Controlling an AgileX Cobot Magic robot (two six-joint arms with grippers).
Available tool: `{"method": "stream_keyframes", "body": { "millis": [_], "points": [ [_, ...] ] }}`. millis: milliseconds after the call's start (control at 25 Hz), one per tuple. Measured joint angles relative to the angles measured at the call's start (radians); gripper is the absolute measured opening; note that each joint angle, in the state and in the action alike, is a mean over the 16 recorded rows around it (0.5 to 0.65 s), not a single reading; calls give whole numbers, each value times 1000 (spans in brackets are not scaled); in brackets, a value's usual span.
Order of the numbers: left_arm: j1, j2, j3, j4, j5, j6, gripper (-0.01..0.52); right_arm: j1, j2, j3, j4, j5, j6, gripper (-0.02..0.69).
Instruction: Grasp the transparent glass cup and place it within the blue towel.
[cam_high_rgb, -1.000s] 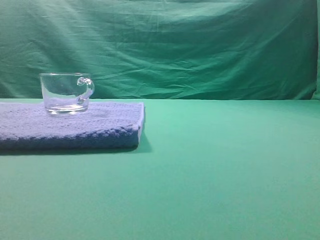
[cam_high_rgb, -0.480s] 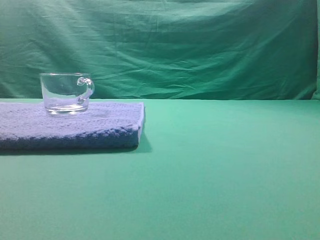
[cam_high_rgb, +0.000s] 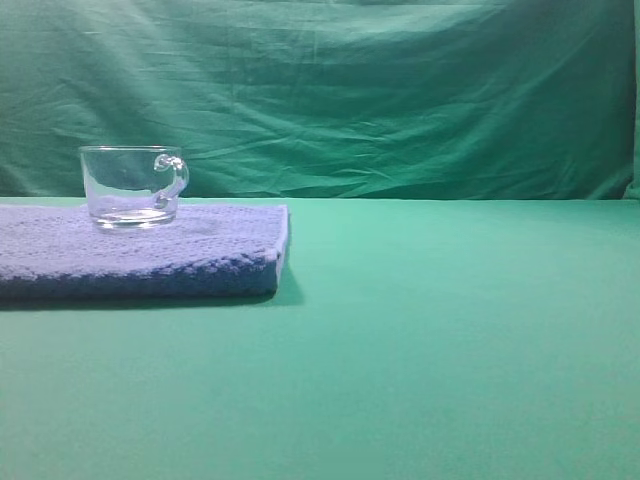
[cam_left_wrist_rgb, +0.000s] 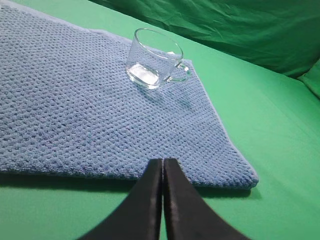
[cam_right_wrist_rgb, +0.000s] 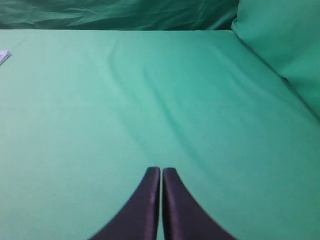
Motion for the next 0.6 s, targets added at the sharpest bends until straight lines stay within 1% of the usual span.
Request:
{"method": "stream_keyframes", "body": {
  "millis": [600],
  "points": [
    [0, 0, 0, 0, 0, 0, 0, 0, 0, 0, -1, -1, -3, 0]
  ]
}}
